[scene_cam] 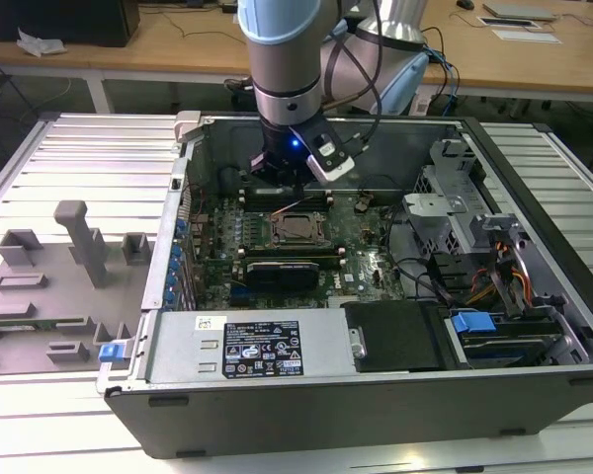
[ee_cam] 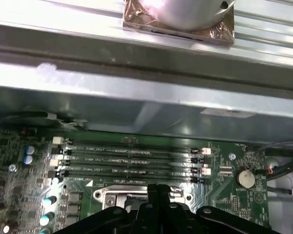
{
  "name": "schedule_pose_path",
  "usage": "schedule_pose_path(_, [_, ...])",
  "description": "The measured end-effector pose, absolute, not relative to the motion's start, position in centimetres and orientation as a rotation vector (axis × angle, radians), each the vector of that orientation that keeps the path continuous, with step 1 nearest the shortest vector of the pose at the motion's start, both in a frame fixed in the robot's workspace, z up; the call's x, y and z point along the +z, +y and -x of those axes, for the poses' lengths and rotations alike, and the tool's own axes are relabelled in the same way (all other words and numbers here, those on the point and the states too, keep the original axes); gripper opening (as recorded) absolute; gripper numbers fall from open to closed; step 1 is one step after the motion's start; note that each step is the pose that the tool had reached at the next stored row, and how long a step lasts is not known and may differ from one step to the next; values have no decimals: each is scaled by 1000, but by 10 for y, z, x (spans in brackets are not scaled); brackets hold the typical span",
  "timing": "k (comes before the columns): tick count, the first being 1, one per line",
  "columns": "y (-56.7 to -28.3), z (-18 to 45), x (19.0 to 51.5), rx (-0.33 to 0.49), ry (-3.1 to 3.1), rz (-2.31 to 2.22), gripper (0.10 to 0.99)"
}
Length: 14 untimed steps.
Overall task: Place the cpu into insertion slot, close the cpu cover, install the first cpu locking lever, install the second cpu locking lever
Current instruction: 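Install the first cpu locking lever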
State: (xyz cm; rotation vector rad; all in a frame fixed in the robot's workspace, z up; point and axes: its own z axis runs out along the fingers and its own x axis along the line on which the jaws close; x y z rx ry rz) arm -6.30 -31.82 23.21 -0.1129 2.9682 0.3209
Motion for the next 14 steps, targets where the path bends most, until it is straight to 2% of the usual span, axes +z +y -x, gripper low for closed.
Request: schedule_pose_path(14, [-313, 63, 222, 279, 2965, -26, 106])
